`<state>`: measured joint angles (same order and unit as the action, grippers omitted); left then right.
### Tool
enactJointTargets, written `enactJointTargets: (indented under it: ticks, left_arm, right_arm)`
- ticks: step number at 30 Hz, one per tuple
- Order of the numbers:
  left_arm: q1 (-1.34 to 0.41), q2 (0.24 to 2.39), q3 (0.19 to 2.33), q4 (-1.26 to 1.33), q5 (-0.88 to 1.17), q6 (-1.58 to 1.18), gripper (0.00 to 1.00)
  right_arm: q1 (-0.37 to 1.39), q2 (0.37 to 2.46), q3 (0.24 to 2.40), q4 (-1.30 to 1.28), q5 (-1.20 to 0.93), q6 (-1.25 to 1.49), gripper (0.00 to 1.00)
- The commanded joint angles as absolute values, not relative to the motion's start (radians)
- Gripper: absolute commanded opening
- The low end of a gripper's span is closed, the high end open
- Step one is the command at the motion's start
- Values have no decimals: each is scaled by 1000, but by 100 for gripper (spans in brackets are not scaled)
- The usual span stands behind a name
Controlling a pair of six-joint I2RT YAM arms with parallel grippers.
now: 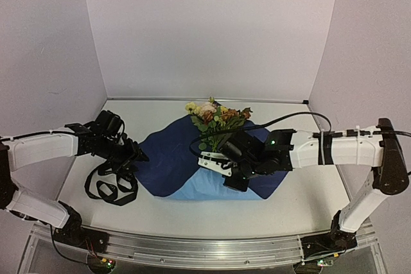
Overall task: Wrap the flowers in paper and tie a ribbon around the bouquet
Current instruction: Fold the bottom corner of the flattened wrapping paper at the center of the board, then press the fold line of the 1/4-folded wrapping paper.
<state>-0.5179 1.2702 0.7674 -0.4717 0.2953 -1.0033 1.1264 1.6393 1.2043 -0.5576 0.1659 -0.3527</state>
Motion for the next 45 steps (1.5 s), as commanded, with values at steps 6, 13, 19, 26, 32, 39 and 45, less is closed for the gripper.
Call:
enactJointTargets:
  ticks: [6,13,19,26,32,39,45]
  left_arm:
    - [-590,1168,822,-258,244,-718,45]
    - [-747,1293,799,-68,251,-636,37]
    - [-795,1454,791,60,279,-643,28]
    - [-813,1583,781,105,283,-666,20]
    - [-821,1639,772,98,249,-681,17]
    - [-822,1708,784,54,183,-712,10]
    - [-822,1750,815,9,122,-733,6]
  right_arm:
    - [984,1854,1438,-557,104,-379,0]
    - [924,1985,1534,-557,127,-380,0]
    - [888,2033,1555,-557,163,-359,0]
    - [876,2091,1597,-557,180,-352,3]
    - [870,2136,1638,-557,199,-345,9]
    - [864,2133,1698,-585,205,-317,32]
    - [864,1995,1716,-773,135,-132,70]
